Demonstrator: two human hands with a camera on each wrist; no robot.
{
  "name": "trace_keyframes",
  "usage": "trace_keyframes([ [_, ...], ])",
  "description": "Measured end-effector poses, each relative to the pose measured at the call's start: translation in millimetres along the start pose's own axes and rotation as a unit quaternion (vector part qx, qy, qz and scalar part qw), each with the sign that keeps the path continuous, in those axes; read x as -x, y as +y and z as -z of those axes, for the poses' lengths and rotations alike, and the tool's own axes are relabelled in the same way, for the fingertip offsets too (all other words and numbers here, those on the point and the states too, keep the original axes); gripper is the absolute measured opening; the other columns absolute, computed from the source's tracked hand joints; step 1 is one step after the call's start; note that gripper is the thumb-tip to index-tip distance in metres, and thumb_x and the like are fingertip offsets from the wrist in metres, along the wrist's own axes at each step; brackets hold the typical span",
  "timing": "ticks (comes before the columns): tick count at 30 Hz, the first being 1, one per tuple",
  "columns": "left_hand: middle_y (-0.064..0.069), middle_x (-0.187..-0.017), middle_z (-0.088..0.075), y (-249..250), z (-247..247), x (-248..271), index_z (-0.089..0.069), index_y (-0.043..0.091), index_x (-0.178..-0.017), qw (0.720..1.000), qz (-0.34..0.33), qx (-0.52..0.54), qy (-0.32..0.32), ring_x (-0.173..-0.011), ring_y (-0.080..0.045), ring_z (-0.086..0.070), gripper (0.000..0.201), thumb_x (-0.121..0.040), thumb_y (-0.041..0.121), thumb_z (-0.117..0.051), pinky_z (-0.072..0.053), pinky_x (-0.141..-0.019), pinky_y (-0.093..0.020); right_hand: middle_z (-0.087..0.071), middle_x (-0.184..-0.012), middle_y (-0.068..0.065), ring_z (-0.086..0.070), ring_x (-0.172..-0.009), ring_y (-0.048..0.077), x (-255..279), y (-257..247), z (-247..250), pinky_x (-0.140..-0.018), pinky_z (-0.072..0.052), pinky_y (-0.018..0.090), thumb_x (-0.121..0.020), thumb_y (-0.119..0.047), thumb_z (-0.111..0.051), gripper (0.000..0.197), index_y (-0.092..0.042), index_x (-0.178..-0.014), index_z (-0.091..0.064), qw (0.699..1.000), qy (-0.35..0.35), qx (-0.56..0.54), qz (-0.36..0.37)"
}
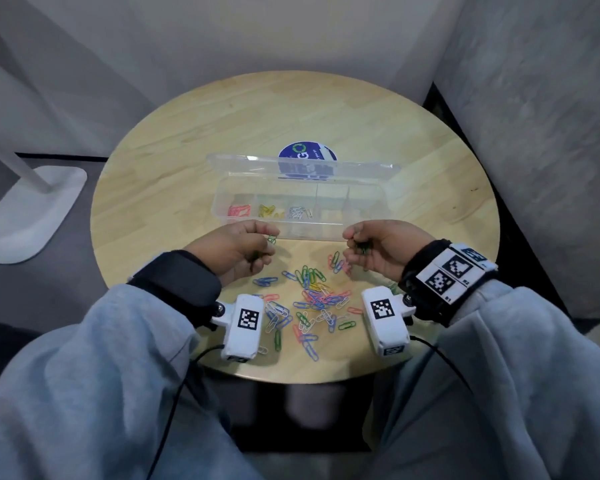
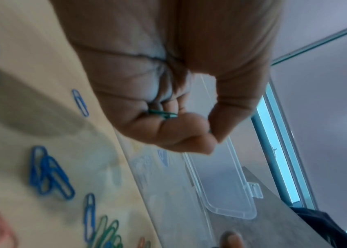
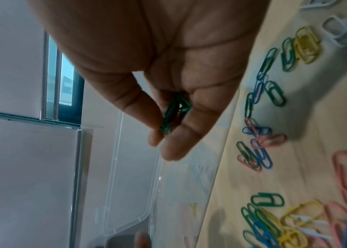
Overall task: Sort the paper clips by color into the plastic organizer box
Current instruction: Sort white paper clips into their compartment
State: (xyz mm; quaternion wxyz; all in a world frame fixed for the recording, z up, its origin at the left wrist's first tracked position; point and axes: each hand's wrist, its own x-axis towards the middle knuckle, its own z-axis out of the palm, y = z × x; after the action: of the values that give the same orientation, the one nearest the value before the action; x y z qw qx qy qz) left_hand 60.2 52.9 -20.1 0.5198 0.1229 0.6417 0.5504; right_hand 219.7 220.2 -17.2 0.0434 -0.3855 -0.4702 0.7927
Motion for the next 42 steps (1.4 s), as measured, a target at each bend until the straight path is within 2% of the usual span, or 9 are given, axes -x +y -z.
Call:
trace_keyframes([
  [11, -0.006, -0.078, -0.058, 26.6, -22.8, -14.1, -0.06, 0.007, -0.095, 0.996, 0.041, 0.079, -0.015, -0.055, -0.009, -0.063, 0.029, -0.094, 0.012, -0.032, -0.054, -0.052, -0.015, -0.052, -0.083, 0.017, -0.056, -0.074, 0.026, -0.9, -22.1, -1.8, -0.056, -0.057, 0.021, -0.087, 0.009, -0.024, 0.03, 0.004, -0.086, -0.054, 0.995, -0.022, -0.096, 0.012],
  [16, -0.011, -0.087, -0.059, 46.6, -42.3, -24.6, -0.056, 0.004, -0.095, 0.996, 0.018, 0.081, -0.017, -0.079, -0.019, -0.06, 0.026, -0.093, 0.013, -0.031, -0.055, -0.067, -0.023, -0.053, -0.081, 0.015, -0.056, -0.073, 0.023, -13.5, -35.7, -8.6, -0.06, -0.053, 0.02, -0.087, 0.009, -0.025, 0.028, 0.001, -0.086, -0.052, 0.995, 0.022, -0.09, 0.044],
  [21, -0.011, -0.086, -0.056, 54.1, -60.3, -40.2, -0.054, 0.003, -0.094, 0.997, 0.008, 0.077, -0.002, -0.078, -0.019, -0.058, 0.023, -0.093, 0.01, -0.033, -0.049, -0.075, -0.026, -0.048, -0.085, 0.012, -0.048, -0.072, 0.019, -23.0, -41.2, -10.4, -0.065, -0.045, 0.022, -0.085, 0.009, -0.028, 0.026, -0.001, -0.093, -0.05, 0.991, 0.015, -0.12, 0.059],
  [26, -0.007, -0.082, -0.052, 54.0, -80.0, -52.6, -0.056, 0.006, -0.086, 0.997, -0.014, 0.074, 0.008, -0.075, -0.015, -0.053, 0.021, -0.09, 0.004, -0.036, -0.046, -0.073, -0.021, -0.046, -0.117, 0.019, -0.05, -0.122, 0.026, -22.4, -40.9, -7.9, -0.078, -0.045, 0.022, -0.088, 0.008, -0.028, 0.033, -0.002, -0.113, -0.047, 0.99, 0.009, -0.129, 0.049],
  [29, -0.003, -0.085, -0.049, 52.5, -87.6, -56.6, -0.057, 0.01, -0.087, 0.998, -0.029, 0.054, 0.005, -0.079, -0.011, -0.049, 0.022, -0.091, 0.003, -0.037, -0.042, -0.075, -0.018, -0.05, -0.117, 0.015, -0.05, -0.113, 0.021, -16.7, -43.9, -3.1, -0.084, -0.045, 0.023, -0.087, 0.012, -0.023, 0.047, 0.0, -0.126, -0.047, 0.998, -0.004, -0.043, 0.053],
  [33, 0.0, -0.091, -0.048, 50.8, -91.0, -56.1, -0.059, 0.017, -0.09, 0.999, -0.05, 0.006, 0.007, -0.086, -0.006, -0.049, 0.019, -0.093, 0.008, -0.043, -0.04, -0.081, -0.016, -0.058, -0.084, 0.009, -0.059, -0.077, 0.017, 1.3, -50.6, 14.0, -0.072, -0.049, 0.023, -0.088, 0.011, -0.03, 0.033, -0.007, -0.084, -0.057, 0.989, -0.002, 0.123, 0.083],
  [37, 0.004, -0.091, -0.056, 50.4, -89.6, -48.9, -0.059, 0.019, -0.094, 0.99, -0.09, -0.109, -0.005, -0.085, -0.004, -0.054, 0.029, -0.089, -0.003, -0.042, -0.044, -0.076, -0.015, -0.057, -0.072, 0.005, -0.056, -0.064, 0.016, 14.3, -44.6, 34.6, -0.059, -0.048, 0.024, -0.09, -0.001, -0.043, 0.024, -0.012, -0.073, -0.057, 0.95, 0.031, 0.302, 0.078],
  [39, 0.003, -0.08, -0.057, 46.8, -86.3, -40.0, -0.059, 0.023, -0.087, 0.967, -0.113, -0.226, -0.015, -0.073, -0.009, -0.056, 0.031, -0.088, -0.005, -0.044, -0.046, -0.067, -0.017, -0.06, -0.074, 0.005, -0.057, -0.068, 0.019, 16.0, -35.1, 41.5, -0.064, -0.051, 0.03, -0.088, -0.008, -0.05, 0.015, -0.012, -0.076, -0.06, 0.901, 0.047, 0.427, 0.056],
  [42, 0.008, -0.065, -0.052, 34.5, -80.2, -26.1, -0.06, 0.028, -0.082, 0.874, -0.103, -0.474, -0.022, -0.064, -0.011, -0.054, 0.022, -0.085, 0.007, -0.052, -0.043, -0.063, -0.022, -0.061, -0.079, 0.005, -0.055, -0.072, 0.019, 12.8, -20.4, 44.9, -0.069, -0.051, 0.034, -0.084, -0.012, -0.054, 0.015, -0.004, -0.09, -0.065, 0.828, 0.052, 0.557, 0.032],
])
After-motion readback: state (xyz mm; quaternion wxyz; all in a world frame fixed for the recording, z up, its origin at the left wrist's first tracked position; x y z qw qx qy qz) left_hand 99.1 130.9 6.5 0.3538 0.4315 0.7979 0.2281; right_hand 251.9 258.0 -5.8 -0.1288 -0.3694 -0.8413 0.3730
